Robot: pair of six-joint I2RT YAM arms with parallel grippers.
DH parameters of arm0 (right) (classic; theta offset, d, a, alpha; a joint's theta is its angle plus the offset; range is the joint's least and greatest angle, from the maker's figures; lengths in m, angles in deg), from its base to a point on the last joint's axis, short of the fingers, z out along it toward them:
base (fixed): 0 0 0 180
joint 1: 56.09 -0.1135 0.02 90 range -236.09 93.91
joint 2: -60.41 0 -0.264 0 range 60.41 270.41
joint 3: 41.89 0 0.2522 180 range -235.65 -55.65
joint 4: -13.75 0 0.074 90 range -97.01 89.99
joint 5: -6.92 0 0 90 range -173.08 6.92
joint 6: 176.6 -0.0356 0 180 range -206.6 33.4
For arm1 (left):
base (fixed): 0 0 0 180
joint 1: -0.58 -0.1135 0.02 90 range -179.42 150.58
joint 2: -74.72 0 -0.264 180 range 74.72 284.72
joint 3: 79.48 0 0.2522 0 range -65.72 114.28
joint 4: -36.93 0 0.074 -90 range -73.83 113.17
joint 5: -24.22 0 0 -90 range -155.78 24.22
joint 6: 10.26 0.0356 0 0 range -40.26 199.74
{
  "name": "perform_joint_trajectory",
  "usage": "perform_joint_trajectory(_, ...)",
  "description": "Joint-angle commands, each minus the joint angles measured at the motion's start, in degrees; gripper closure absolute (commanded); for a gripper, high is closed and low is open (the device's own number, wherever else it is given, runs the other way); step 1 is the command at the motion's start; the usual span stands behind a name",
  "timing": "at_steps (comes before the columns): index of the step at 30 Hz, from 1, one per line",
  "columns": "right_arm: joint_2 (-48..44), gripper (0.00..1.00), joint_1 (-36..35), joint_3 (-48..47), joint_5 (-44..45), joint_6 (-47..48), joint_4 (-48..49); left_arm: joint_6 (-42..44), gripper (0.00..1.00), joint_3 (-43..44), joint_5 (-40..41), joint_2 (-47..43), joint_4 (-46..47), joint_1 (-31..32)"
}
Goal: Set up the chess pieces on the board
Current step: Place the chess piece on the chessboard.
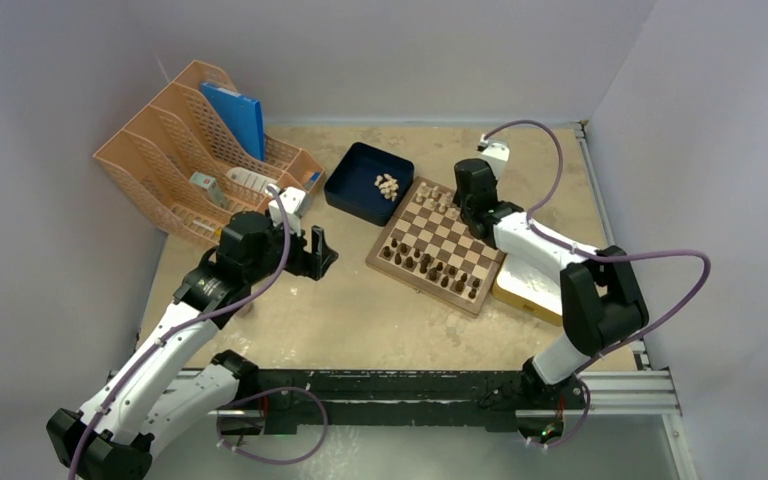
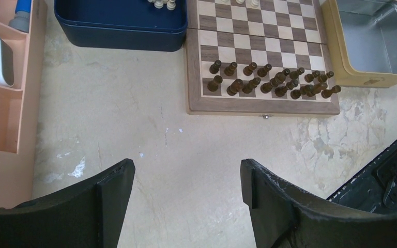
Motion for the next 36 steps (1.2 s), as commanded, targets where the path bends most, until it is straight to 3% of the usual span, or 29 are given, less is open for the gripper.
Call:
perform_joint_trajectory(1,0.3,0.89,2.4,1.1,0.3,-2.9,4.7,1.6,0.26,-0.1,0.2,-0.7,1.7,-0.4)
perform_joint_trajectory(20,1.5,0.87,4.2,11.3,0.7,-6.3,19.1,1.9,0.26,-0.3,0.0,-1.0,1.5,-0.4)
perform_joint_trajectory(36,6.6,0.87,4.2,6.0,0.0,-4.9,16.8,2.0,0.26,-0.4,1.7,-2.4,1.2,-0.4)
